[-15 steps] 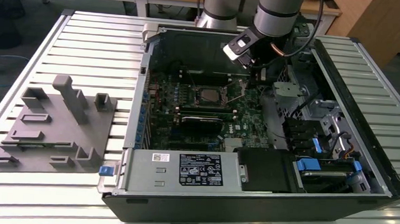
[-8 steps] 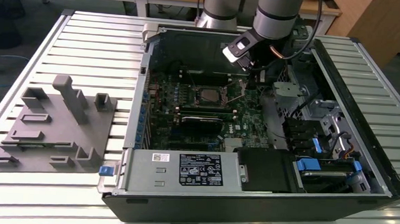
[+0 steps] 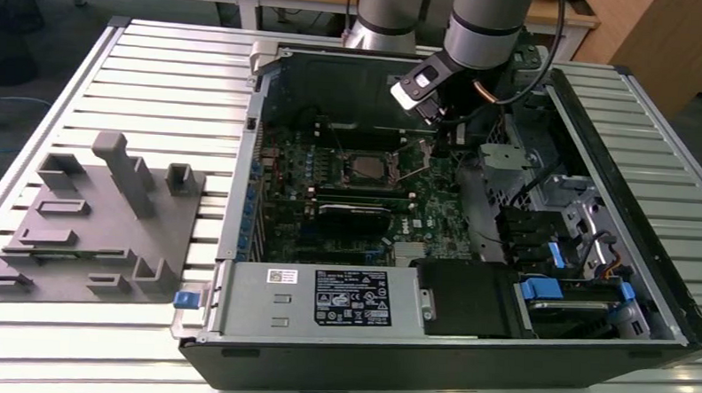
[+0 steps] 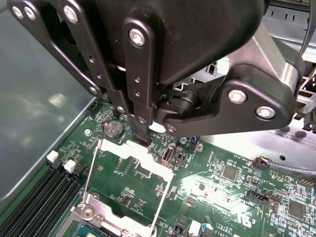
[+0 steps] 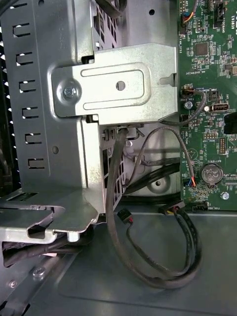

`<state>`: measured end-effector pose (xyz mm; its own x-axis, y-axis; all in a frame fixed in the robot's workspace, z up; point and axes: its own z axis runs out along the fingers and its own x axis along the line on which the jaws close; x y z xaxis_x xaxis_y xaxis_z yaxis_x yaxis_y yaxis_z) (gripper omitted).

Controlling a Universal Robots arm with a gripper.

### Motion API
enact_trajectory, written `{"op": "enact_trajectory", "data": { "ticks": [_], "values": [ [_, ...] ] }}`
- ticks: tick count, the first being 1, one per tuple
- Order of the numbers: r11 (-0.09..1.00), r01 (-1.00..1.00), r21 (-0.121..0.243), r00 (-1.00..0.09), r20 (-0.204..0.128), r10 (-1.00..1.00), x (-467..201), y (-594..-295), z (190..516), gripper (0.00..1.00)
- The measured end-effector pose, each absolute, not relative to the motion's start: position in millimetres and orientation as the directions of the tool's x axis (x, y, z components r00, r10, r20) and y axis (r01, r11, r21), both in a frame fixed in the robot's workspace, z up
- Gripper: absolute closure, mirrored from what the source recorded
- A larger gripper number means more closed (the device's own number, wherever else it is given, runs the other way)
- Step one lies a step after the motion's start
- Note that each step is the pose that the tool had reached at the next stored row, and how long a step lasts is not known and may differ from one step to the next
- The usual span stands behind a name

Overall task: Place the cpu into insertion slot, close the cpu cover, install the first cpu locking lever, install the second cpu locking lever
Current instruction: 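Close the cpu cover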

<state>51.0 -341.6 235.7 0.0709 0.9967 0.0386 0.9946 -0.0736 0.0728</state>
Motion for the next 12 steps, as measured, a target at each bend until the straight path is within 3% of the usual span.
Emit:
{"op": "enact_trajectory", "data": {
  "ticks": [12],
  "values": [
    [-0.074,0.995,0.073,0.071,0.039,0.997,36.3,-341.6,235.3,0.89]
  ]
}}
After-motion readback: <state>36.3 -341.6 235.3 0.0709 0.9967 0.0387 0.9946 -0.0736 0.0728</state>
